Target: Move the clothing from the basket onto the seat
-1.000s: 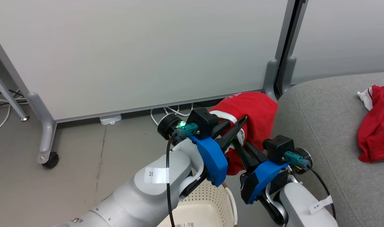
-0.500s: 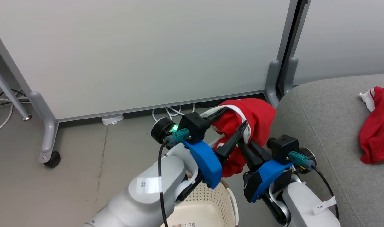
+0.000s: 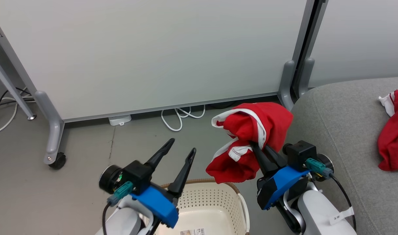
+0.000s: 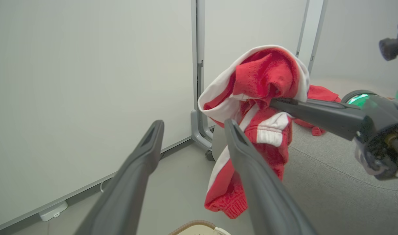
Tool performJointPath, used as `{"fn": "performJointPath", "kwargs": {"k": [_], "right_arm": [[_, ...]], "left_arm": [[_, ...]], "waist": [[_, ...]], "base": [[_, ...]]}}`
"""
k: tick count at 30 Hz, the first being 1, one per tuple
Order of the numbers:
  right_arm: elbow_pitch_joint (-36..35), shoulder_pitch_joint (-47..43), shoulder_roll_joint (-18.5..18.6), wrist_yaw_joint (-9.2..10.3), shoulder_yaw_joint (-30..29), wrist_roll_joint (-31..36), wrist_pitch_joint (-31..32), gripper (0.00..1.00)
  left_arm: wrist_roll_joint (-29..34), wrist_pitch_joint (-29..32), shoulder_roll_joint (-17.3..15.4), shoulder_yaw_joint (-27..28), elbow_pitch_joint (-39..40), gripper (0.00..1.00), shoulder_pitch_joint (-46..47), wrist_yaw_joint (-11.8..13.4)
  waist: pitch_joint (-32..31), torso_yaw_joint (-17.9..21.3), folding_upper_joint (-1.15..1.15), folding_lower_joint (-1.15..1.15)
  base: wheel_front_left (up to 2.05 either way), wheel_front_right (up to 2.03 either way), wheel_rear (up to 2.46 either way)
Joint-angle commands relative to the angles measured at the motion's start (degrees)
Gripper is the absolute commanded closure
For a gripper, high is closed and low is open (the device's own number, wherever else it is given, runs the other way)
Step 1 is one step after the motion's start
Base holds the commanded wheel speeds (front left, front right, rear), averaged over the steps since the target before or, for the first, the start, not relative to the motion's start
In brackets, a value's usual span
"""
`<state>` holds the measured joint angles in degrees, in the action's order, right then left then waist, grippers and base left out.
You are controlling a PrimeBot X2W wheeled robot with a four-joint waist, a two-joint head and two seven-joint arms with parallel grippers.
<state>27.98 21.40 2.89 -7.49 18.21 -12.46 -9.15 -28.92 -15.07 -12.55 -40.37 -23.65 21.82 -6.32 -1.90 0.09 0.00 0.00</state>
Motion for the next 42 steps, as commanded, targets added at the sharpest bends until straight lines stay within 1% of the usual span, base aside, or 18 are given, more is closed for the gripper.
{"fn": "performJointPath", "kwargs": {"k": [1, 7, 12, 19, 24, 31, 42], "right_arm": [[-0.58, -0.97, 0.00, -0.01, -0.35, 0.45, 0.16, 1.00], [-1.44, -1.76, 0.00, -0.01, -1.83, 1.10, 0.57, 1.00], [-2.26, -1.82, 0.00, -0.01, -3.02, 1.63, 0.97, 1.00], [-2.76, -2.21, -0.01, -0.01, -3.31, 1.42, 1.15, 1.00], [-2.98, -2.35, -0.01, -0.01, -3.41, 1.09, 1.14, 1.00], [-3.09, -1.76, 0.00, -0.02, -4.18, 1.37, 1.13, 1.00], [-3.29, -1.28, -0.01, -0.02, -5.37, 1.64, 0.50, 1.00]], "left_arm": [[1.72, -0.16, -0.94, 3.06, 1.88, 0.00, -3.44, 0.35], [5.93, -0.16, -1.97, 10.37, 5.61, 0.00, -10.98, -0.07], [8.05, -0.16, -0.61, 14.37, 6.60, 0.00, -14.21, -0.38], [9.84, -0.15, 1.03, 16.38, 6.22, 0.00, -15.54, -0.90], [10.47, -0.15, 1.51, 16.78, 5.72, 0.00, -15.61, -1.26], [10.21, -0.15, 1.22, 16.37, 5.89, 0.00, -15.42, -1.32], [9.85, -0.15, 1.34, 14.36, 6.39, 0.00, -13.40, -1.19]], "waist": [[0.09, -0.04, 0.00, 0.00], [0.42, -0.73, 0.00, 0.00], [0.73, -1.25, 0.00, 0.00], [0.86, -1.14, 0.00, 0.00], [0.99, -0.09, 0.00, 0.00], [1.83, 3.95, 0.00, 0.00], [3.82, 14.87, 0.00, 0.00]], "base": [[0.00, 0.00, 0.00], [0.00, 0.00, 0.00], [0.00, 0.00, 0.00], [0.00, 0.00, 0.00], [0.00, 0.00, 0.00], [0.00, 0.00, 0.00], [0.00, 0.00, 0.00]]}}
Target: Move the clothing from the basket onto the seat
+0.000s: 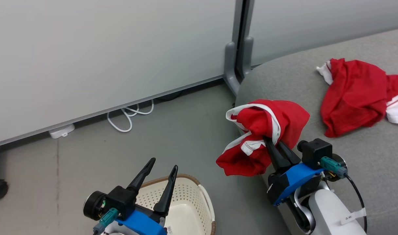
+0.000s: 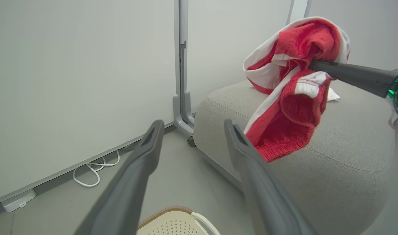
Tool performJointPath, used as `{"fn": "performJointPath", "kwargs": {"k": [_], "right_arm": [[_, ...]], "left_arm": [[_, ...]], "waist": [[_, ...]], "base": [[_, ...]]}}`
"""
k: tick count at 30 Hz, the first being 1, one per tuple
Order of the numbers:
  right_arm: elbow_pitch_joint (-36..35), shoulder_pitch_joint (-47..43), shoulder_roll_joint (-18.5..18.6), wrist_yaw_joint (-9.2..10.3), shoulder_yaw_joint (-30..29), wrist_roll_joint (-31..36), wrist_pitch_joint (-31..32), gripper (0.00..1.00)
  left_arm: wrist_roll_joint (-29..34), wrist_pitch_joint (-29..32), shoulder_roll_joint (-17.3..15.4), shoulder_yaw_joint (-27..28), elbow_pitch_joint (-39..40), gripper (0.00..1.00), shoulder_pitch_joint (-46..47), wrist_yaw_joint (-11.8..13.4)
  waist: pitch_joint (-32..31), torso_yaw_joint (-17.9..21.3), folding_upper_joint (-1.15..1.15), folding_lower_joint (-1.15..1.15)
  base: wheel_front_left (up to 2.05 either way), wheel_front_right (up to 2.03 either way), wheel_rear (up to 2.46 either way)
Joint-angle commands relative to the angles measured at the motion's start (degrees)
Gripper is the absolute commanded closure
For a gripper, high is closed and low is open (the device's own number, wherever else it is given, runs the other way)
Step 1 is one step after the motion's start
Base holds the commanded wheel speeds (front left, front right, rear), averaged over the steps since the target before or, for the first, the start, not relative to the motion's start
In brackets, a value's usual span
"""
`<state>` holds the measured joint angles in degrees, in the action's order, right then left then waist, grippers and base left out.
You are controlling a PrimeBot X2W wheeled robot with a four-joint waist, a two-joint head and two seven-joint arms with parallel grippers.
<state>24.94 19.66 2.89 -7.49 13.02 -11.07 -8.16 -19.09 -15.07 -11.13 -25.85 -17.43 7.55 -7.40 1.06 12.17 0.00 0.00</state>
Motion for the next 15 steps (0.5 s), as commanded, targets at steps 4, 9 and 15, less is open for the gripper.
{"fn": "performJointPath", "kwargs": {"k": [4, 9, 15], "right_arm": [[-0.37, 0.75, -0.01, -0.01, -0.16, 0.00, -0.59, 1.00], [0.02, 0.92, -0.01, -0.01, -0.25, -0.49, -1.12, 1.00], [0.44, 0.76, -0.01, -0.02, -0.48, -1.00, -1.67, 1.00]], "left_arm": [[-0.01, -0.16, -0.16, -0.63, 0.03, 0.00, 1.44, -0.11], [-0.23, -0.15, -0.52, -0.87, -0.36, 0.00, 1.70, -0.11], [-0.10, -0.15, -0.83, -0.78, -0.29, 0.00, 1.69, -0.11]], "waist": [[1.45, 7.12, 0.00, 0.00], [2.15, 11.99, 0.00, 0.00], [2.86, 16.74, 0.00, 0.00]], "base": [[0.00, 0.00, 0.00], [0.00, 0.00, 0.00], [0.00, 0.00, 0.00]]}}
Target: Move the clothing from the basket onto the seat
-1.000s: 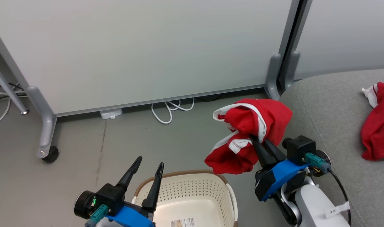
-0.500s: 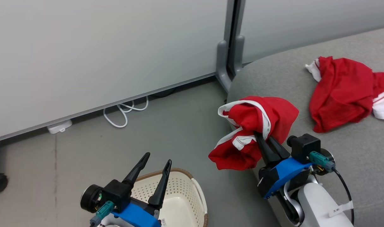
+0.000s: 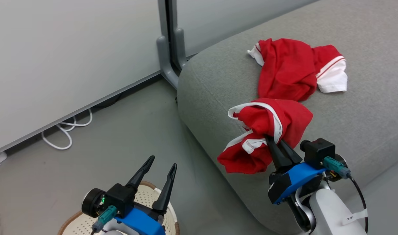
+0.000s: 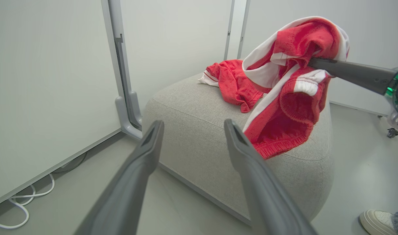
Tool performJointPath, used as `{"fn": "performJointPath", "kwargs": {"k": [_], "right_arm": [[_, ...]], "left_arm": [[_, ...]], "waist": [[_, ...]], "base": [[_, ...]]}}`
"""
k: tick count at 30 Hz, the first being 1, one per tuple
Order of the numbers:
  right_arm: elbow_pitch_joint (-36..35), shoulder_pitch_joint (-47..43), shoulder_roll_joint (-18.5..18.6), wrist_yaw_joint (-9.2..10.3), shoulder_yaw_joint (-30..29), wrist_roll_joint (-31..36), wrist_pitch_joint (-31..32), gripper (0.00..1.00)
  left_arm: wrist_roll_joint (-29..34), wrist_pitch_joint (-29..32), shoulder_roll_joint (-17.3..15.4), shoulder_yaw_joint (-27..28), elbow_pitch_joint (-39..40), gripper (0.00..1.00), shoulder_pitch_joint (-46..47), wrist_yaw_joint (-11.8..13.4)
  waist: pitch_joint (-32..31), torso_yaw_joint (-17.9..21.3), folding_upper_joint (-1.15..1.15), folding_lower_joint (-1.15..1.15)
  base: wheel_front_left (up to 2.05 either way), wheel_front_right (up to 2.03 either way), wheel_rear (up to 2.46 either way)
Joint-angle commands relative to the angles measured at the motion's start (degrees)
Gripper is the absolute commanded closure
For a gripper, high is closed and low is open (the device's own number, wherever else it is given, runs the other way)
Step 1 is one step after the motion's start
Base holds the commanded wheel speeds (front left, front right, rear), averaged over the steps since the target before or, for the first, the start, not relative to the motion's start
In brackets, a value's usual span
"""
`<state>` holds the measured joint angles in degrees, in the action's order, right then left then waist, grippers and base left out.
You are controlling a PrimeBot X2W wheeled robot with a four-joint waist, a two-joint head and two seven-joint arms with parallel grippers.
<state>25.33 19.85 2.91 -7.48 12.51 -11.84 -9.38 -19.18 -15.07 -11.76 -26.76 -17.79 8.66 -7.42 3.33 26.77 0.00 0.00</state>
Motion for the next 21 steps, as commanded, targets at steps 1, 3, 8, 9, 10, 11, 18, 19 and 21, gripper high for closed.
{"fn": "performJointPath", "kwargs": {"k": [1, 3, 8, 9, 10, 11, 18, 19, 21], "right_arm": [[0.11, 0.58, -0.03, -0.03, 0.06, -0.21, -0.47, 1.00], [0.15, 0.47, -0.01, -0.02, -0.35, -0.18, -0.59, 1.00], [-0.35, -0.68, -0.03, -0.02, -2.50, 0.30, -1.19, 1.00], [-0.46, -0.87, -0.02, -0.03, -2.67, 0.32, -1.27, 1.00], [-0.62, -1.14, -0.03, -0.03, -2.83, 0.30, -1.37, 1.00], [-0.83, -1.45, -0.03, -0.03, -3.11, 0.30, -1.43, 1.00], [-1.10, -0.45, -0.02, -0.03, -4.58, -0.12, -0.88, 1.00], [-1.07, 0.40, -0.02, -0.03, -5.12, -0.48, -0.66, 1.00], [-0.85, 2.48, -0.03, -0.03, -6.55, -0.74, -0.15, 1.00]], "left_arm": [[0.01, -0.16, -0.24, 0.10, 0.09, 0.00, 0.59, -0.09], [0.04, -0.16, -0.15, -0.39, 0.03, 0.00, 0.91, -0.09], [-0.70, -0.15, -0.35, -2.88, -0.74, 0.00, 2.96, -0.08], [-0.94, -0.15, -0.43, -3.11, -0.92, 0.00, 3.36, -0.09], [-1.06, -0.15, -0.50, -3.29, -1.04, 0.00, 3.69, -0.08], [-1.41, -0.15, -0.78, -3.87, -1.32, 0.00, 4.01, -0.08], [-1.58, -0.15, -1.31, -3.83, -1.26, 0.00, 4.59, -0.08], [-1.26, -0.15, -1.41, -3.61, -1.08, 0.00, 4.51, -0.08], [-0.64, -0.16, -1.60, -2.80, -0.51, 0.00, 4.24, -0.08]], "waist": [[0.68, 2.89, 0.00, 0.00], [1.00, 3.87, 0.00, 0.00], [1.84, 4.40, 0.00, 0.00], [1.91, 4.45, 0.00, 0.00], [1.99, 4.49, 0.00, 0.00], [2.09, 4.53, 0.00, 0.00], [2.87, 4.43, 0.00, 0.00], [3.20, 4.40, 0.00, 0.00], [4.07, 4.37, 0.00, 0.00]], "base": [[0.00, 0.00, 0.00], [0.00, 0.00, 0.00], [0.00, 0.00, 0.00], [0.00, 0.00, 0.00], [0.00, 0.00, 0.00], [0.00, 0.00, 0.00], [0.00, 0.00, 0.00], [0.00, 0.00, 0.00], [0.00, 0.00, 0.00]]}}
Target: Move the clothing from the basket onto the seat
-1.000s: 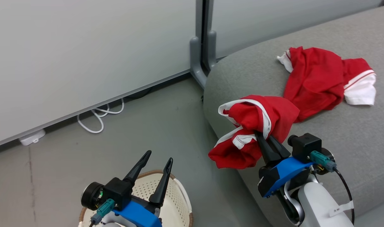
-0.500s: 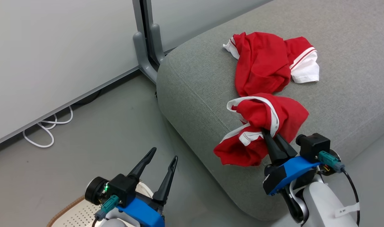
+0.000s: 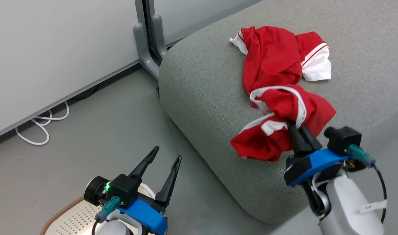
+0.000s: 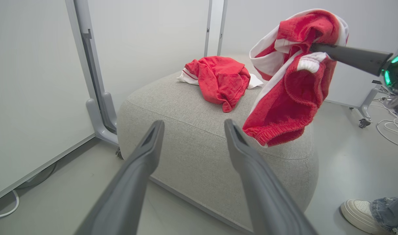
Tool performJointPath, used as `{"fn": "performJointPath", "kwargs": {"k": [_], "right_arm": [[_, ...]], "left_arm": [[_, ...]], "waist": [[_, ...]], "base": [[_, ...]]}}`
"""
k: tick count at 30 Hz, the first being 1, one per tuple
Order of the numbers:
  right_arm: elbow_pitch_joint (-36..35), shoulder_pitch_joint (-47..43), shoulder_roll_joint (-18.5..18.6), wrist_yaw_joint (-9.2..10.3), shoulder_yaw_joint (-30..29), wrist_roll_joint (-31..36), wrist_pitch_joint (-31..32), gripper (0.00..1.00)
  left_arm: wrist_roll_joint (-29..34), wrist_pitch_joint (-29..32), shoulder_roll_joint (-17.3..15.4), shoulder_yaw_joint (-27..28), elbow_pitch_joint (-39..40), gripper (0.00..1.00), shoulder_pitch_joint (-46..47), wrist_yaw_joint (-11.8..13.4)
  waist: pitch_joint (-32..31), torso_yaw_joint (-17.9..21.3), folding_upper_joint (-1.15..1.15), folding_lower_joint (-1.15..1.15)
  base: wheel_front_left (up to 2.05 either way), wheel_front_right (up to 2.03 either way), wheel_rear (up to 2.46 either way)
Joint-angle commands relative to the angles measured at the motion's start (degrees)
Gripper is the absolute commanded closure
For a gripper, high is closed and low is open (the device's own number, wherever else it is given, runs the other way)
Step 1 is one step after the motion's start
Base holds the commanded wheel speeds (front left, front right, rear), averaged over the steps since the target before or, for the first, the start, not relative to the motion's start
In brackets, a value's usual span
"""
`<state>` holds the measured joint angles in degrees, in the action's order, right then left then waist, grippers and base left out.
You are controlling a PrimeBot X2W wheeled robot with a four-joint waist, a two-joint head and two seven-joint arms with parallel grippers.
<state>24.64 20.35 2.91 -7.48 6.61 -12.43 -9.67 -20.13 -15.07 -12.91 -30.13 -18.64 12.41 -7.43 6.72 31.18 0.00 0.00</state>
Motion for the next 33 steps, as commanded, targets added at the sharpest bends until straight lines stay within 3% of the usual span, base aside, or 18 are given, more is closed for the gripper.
{"fn": "performJointPath", "kwargs": {"k": [1, 8, 19, 26, 30, 33], "right_arm": [[0.07, 3.16, -0.03, -0.02, -1.56, -0.15, 0.53, 1.00], [0.54, 14.97, 0.40, -0.03, -14.50, 2.63, 5.28, 1.00], [0.83, 30.16, 10.88, -0.02, -28.46, 5.93, 9.62, 1.00], [1.73, 40.18, 15.24, -0.03, -39.48, 8.42, 7.28, 1.00], [4.58, 41.93, 16.63, -0.03, -41.40, 9.48, 4.09, 1.00], [8.82, 41.26, 15.46, -0.02, -42.64, 9.59, 1.97, 1.00]], "left_arm": [[0.71, -0.15, -0.52, 0.84, 0.67, 0.00, 0.31, -0.07], [2.91, -0.15, -1.87, -0.57, 2.42, 0.00, 3.52, -0.07], [4.27, -0.16, -5.76, -4.77, 5.32, 0.00, 12.32, -0.07], [5.60, -0.11, -9.42, -4.01, 8.55, 0.00, 16.21, -0.01], [6.27, 0.26, -11.06, -3.08, 11.57, 0.00, 17.29, 0.67], [6.61, 0.65, -12.04, -2.58, 13.83, 0.00, 17.87, 1.05]], "waist": [[1.15, -0.09, 0.00, 0.00], [7.85, -3.50, 0.00, 0.00], [20.40, -11.70, 0.00, 0.00], [29.38, -16.00, 0.00, 0.00], [33.34, -17.61, 0.00, 0.00], [35.55, -18.04, 0.00, 0.00]], "base": [[0.00, 0.00, 0.00], [0.00, 0.00, 0.00], [0.00, 0.00, 0.00], [0.00, 0.00, 0.00], [0.00, 0.00, 0.00], [0.00, 0.00, 0.00]]}}
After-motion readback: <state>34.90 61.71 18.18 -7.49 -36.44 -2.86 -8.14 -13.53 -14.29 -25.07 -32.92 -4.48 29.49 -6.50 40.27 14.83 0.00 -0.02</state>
